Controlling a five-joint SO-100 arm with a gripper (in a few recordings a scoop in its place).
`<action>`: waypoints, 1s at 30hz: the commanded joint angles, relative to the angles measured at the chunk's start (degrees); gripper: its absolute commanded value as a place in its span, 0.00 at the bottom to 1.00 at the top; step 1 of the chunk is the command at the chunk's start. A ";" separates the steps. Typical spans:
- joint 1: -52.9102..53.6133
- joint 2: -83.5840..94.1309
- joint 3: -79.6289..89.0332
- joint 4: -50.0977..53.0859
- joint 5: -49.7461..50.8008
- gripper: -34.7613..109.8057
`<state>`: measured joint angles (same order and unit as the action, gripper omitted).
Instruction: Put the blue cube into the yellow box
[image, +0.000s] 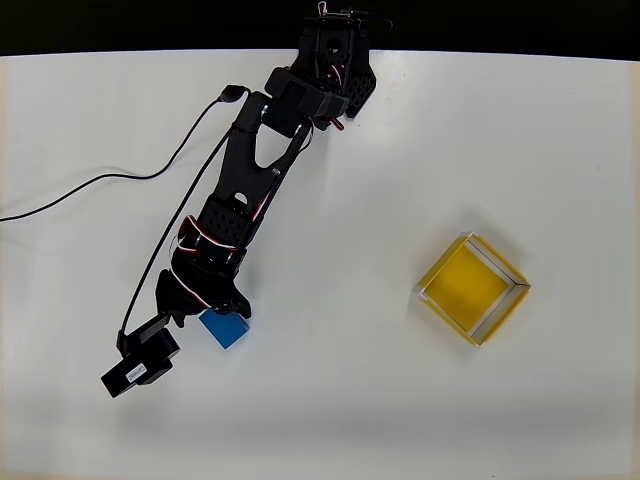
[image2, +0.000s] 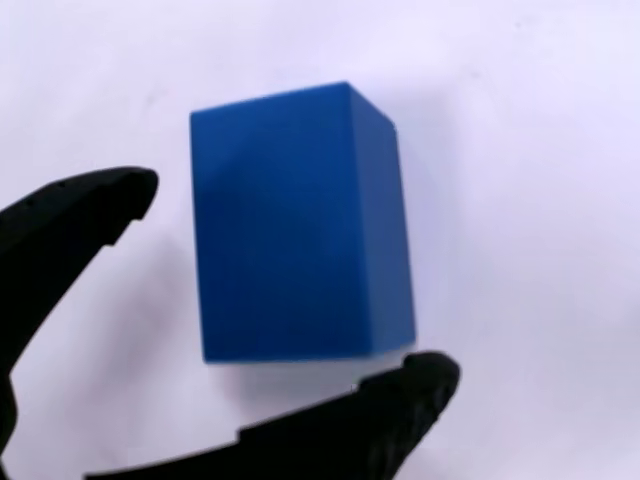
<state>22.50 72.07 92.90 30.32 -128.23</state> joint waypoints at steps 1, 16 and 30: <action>-0.44 2.72 -6.77 -1.14 0.53 0.60; -0.26 -2.81 -6.86 -5.36 1.32 0.59; -1.14 -4.39 -6.68 -5.01 7.12 0.47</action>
<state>20.92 64.42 92.02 25.58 -121.73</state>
